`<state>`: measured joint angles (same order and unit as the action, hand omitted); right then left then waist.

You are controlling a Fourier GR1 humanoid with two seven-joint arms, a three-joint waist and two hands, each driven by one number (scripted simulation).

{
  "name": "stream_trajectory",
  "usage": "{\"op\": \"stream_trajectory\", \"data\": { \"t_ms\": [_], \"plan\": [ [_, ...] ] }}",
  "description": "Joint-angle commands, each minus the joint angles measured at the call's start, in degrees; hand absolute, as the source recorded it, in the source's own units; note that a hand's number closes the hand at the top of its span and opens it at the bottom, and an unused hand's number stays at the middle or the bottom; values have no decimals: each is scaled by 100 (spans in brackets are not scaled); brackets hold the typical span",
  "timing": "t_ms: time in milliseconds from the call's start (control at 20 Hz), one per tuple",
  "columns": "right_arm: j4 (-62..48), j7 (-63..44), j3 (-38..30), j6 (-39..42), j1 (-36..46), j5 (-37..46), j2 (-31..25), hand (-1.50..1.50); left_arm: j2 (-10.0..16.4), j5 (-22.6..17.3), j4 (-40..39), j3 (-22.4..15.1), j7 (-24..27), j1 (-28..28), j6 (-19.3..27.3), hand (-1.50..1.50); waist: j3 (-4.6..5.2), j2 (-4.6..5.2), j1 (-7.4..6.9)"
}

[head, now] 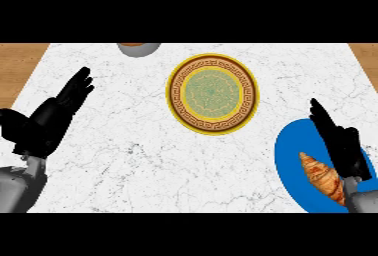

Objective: Pick the croissant from the plate and place it in the plate

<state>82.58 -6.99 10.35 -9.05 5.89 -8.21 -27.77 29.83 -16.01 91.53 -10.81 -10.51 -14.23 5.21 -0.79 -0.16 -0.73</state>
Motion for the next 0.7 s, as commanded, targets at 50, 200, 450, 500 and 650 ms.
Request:
{"op": "stream_trajectory", "data": {
  "t_ms": [50,200,450,500,650],
  "plan": [
    [601,333,-166,916,10,-846,59,-150,90,632,-83,32,547,685,291,0,78,-5,29],
    [1359,776,-45,1601,97,-1715,516,-150,423,928,-349,303,787,966,510,0,73,-67,-31],
    [1898,2896,-829,542,-728,-405,234,-150,237,1094,-434,343,1160,1705,879,0,65,-70,233],
    [2143,3181,-940,717,-1039,-595,218,-150,92,1209,-643,273,1452,1863,965,0,72,-64,325],
    [2243,4262,-1027,932,-1972,-800,654,-150,80,1211,-674,376,1692,1975,948,0,71,-25,260]
  ]
}}
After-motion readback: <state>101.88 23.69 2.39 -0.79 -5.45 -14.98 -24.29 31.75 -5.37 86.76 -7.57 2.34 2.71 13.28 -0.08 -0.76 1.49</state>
